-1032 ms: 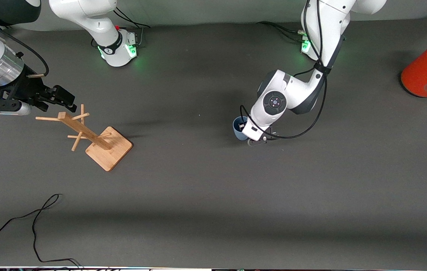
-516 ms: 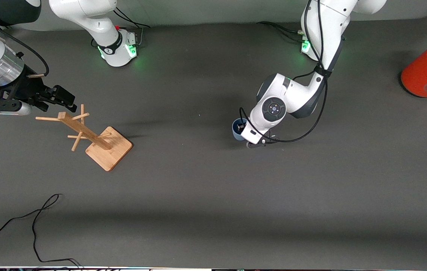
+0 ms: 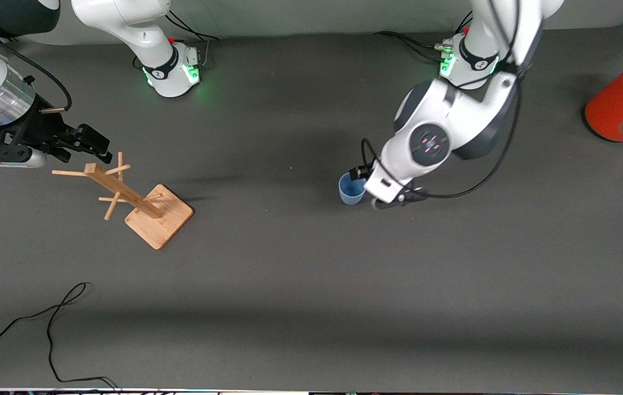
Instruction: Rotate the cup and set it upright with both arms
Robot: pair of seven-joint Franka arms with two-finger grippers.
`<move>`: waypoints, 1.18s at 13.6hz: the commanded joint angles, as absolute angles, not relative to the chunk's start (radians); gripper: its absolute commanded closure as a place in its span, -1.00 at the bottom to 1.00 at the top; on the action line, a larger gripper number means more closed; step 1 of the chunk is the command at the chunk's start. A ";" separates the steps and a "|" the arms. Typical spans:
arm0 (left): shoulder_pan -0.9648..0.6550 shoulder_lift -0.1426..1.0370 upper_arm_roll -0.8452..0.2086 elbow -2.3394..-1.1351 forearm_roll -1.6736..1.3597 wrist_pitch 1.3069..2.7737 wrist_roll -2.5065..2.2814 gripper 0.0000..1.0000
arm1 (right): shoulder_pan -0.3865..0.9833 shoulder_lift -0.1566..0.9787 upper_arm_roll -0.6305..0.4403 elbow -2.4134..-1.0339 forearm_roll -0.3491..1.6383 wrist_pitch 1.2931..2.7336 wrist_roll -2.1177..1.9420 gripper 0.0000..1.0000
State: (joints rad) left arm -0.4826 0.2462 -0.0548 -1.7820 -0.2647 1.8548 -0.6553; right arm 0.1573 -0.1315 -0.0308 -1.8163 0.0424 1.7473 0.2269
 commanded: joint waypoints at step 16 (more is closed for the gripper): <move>-0.049 0.044 0.005 -1.576 -0.031 1.511 -0.057 -1.00 | 0.178 -0.137 -0.020 -1.795 -0.034 1.715 0.259 -1.00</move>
State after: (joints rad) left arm -0.0508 -0.0041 0.0043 -1.6636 -0.0386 1.5670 -0.0947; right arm 0.1745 -0.1396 -0.0185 -1.8096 -0.0194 1.7277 0.2400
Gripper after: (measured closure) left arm 0.000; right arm 0.000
